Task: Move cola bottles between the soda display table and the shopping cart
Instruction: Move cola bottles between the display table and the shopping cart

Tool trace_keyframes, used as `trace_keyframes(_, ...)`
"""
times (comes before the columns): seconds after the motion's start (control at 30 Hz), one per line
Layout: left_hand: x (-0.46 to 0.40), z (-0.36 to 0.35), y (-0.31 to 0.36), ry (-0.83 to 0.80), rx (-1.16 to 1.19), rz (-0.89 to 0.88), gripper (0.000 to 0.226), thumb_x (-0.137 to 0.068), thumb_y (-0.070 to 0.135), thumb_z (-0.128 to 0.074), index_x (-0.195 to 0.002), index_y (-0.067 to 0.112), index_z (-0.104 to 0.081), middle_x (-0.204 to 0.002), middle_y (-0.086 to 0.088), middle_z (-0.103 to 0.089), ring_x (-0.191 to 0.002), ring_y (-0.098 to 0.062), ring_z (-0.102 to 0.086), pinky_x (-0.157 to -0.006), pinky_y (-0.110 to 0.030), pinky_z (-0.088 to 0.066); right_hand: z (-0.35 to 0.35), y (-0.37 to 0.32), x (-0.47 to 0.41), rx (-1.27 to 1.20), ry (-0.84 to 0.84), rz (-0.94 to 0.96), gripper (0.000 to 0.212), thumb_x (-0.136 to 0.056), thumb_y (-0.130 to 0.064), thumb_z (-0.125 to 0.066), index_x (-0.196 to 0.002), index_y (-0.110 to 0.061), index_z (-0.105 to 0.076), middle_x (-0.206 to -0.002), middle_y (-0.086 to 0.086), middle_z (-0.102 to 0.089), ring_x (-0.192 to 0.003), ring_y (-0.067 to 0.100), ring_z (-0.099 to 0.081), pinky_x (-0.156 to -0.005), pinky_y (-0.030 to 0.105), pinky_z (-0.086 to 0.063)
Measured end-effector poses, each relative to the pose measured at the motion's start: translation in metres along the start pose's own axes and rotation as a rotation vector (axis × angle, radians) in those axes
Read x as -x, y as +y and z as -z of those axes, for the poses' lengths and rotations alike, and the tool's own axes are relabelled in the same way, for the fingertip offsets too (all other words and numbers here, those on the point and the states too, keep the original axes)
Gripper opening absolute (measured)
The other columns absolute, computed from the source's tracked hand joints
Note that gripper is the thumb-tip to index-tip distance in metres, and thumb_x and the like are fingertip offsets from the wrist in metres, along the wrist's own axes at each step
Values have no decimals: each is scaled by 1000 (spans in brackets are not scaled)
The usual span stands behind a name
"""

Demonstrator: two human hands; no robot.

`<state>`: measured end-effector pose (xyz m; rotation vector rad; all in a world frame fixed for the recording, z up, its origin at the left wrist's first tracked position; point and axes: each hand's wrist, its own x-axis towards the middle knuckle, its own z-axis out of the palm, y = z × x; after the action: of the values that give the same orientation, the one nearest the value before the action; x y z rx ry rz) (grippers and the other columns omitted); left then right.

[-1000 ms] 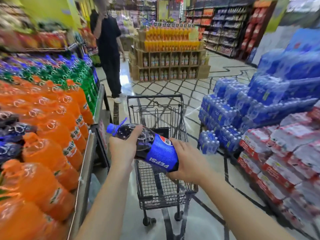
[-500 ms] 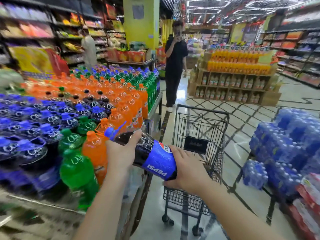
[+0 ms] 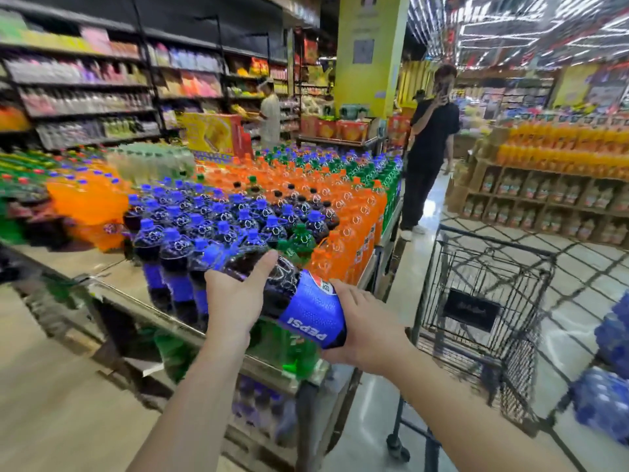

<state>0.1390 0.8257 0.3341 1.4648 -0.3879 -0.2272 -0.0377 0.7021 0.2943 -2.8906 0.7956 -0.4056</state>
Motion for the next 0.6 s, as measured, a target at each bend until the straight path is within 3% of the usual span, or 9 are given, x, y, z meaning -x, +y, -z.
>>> trace_keyframes(0.1,-22,59,6,3,-5,24,93,-64,68,-91,-128,10,-54,-123,1,-64,-115,-22,-63,-104,-39,-50,-18,-52,-22,-18,2,31,127,-63,-69,-78,-162,-21,-15,-160,-1,-34,-141,26,-39,-114,45,-37)
trace_keyframes(0.2,-47,116,8,7,-10,-1,92,-69,61,-91,-134,10,-50,-128,0,-62,-118,-22,-61,-111,-42,-48,-39,-108,-42,-43,25,41,128,-60,-78,-64,-162,-20,-15,-160,-1,-34,-141,26,-41,-114,44,-38)
trace_keyframes(0.3,-71,166,7,31,-9,8,79,-74,50,-92,-129,11,-50,-124,0,-64,-114,-21,-63,-105,-38,-50,-61,-160,-62,-78,40,52,130,-56,-85,-48,-163,-20,-13,-161,-1,-34,-141,26,-41,-115,42,-38)
trace_keyframes(0.4,-89,210,9,81,-23,-4,73,-79,38,-91,-133,9,-51,-123,-3,-65,-113,-22,-64,-94,-32,-47,-80,-204,-82,-89,31,78,132,-54,-86,-47,-162,-21,-13,-160,-2,-35,-141,25,-41,-114,41,-39)
trace_keyframes(0.47,-102,234,8,124,-31,-2,70,-81,34,-90,-133,7,-51,-123,-5,-63,-113,-23,-61,-95,-30,-44,-90,-229,-99,-101,8,99,130,-56,-84,-54,-162,-22,-13,-160,-3,-35,-141,24,-40,-115,42,-38)
trace_keyframes(0.53,-117,255,5,139,-72,4,52,-84,32,-89,-118,12,-56,-110,0,-64,-104,-21,-63,-92,-28,-43,-101,-250,-117,-107,-13,126,128,-61,-78,-68,-162,-22,-13,-160,-3,-35,-142,23,-39,-116,42,-36)
trace_keyframes(0.6,-130,270,4,161,-99,-2,37,-86,27,-87,-95,23,-52,-94,11,-59,-86,-8,-60,-85,-23,-40,-111,-267,-137,-108,-30,149,129,-61,-76,-71,-162,-22,-13,-161,-4,-33,-143,23,-38,-117,42,-35)
